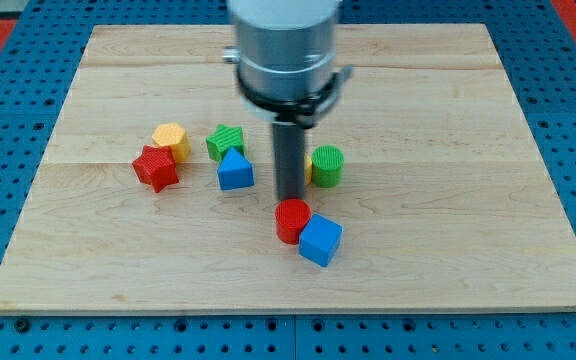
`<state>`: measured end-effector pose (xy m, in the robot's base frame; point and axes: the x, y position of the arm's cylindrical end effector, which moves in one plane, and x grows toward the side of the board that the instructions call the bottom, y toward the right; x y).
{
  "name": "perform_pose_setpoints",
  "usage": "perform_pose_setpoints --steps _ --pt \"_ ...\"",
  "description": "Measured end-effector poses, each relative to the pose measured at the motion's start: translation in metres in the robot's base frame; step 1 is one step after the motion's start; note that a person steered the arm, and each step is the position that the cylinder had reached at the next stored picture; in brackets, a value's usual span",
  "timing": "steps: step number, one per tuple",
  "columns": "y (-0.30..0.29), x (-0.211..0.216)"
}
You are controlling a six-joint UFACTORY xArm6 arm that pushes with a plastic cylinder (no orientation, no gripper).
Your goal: Move the green circleyellow heart and red circle into a group of blocks
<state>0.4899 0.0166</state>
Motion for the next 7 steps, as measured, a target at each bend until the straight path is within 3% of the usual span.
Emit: perform_pose_setpoints --steps 1,2,4,5,6,7 --pt "0.052 -0.001" --pt "0.069 -0.027" --pt "-0.011 -0.045" --pt "-0.001 -0.063" --pt "0.015 -0.064" --pt "0.111 -0.055"
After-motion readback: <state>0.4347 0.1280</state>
